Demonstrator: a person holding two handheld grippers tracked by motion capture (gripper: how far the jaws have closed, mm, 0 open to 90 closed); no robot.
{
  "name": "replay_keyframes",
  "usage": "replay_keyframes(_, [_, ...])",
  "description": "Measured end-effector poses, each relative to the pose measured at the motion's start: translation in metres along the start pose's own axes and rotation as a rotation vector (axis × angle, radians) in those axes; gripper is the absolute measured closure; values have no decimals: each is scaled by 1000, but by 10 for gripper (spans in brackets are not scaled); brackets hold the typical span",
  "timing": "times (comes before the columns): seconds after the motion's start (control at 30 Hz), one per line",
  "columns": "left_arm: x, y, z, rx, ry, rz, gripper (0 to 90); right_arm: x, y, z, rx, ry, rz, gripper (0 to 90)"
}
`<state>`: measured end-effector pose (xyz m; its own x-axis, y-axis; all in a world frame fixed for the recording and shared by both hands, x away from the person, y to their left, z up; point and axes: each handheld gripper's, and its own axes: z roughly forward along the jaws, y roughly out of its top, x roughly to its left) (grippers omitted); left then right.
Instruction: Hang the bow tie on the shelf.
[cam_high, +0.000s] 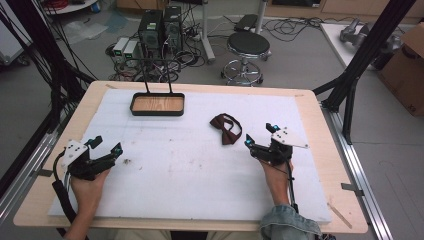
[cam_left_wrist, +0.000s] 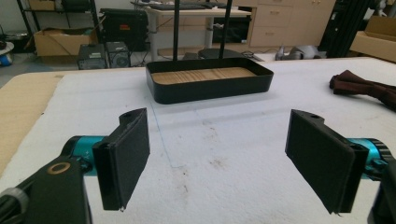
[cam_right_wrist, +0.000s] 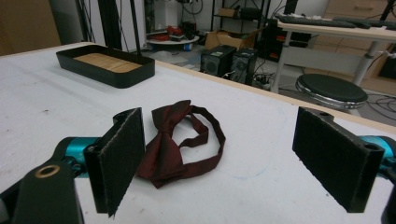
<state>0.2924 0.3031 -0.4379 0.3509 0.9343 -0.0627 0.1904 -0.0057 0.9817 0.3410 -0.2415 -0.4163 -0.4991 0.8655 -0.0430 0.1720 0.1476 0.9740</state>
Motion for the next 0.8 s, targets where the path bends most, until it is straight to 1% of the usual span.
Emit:
replay_keyframes(0.07, [-1, 0, 0, -1, -2, -2, 222, 2, 1, 6, 6, 7, -1, 164])
replay_keyframes(0.1, [-1, 0, 0, -1, -1, 1, 223, 3, 1, 8, -4, 4, -8, 166])
replay_keyframes(0.13, [-1, 0, 0, -3, -2, 1, 223, 6, 2, 14, 8, 6, 1, 165])
replay_keyframes(0.17, [-1, 0, 1, -5, -3, 0, 223, 6, 2, 14, 8, 6, 1, 165])
replay_keyframes(0.2, [-1, 0, 1, -1, -2, 3, 224, 8, 4, 19, 14, 12, 3, 165])
replay_keyframes(0.3, [-2, 0, 2, 1, -2, 0, 225, 12, 8, 27, 17, 15, -8, 165])
replay_keyframes(0.33, [-2, 0, 2, 0, -2, 3, 225, 12, 8, 27, 17, 15, -8, 165])
replay_keyframes(0.43, [-2, 1, 1, -5, -4, 2, 225, 15, 10, 37, 19, 21, -8, 166])
replay_keyframes(0.47, [-2, 1, 1, -2, -4, 2, 225, 15, 10, 37, 19, 21, -8, 166])
replay_keyframes(0.5, [-2, 0, 1, 0, -5, 1, 225, 16, 9, 42, 32, 28, -12, 166])
replay_keyframes(0.53, [-1, 0, 1, 2, -7, 1, 225, 16, 9, 42, 32, 28, -12, 166])
replay_keyframes(0.57, [-2, 0, 1, -1, -7, 1, 224, 17, 9, 46, 41, 28, -19, 168])
replay_keyframes(0.63, [-1, 1, 1, -3, -6, 2, 224, 17, 9, 51, 54, 31, -13, 170])
replay_keyframes(0.7, [-1, 0, 1, 0, -9, -2, 225, 16, 10, 53, 55, 36, -16, 171])
replay_keyframes(0.77, [-1, 0, 2, 1, -10, -3, 226, 18, 12, 61, 76, 48, -18, 211])
replay_keyframes(0.8, [-2, 0, 2, 1, -12, -1, 226, 19, 13, 64, 77, 52, -25, 215])
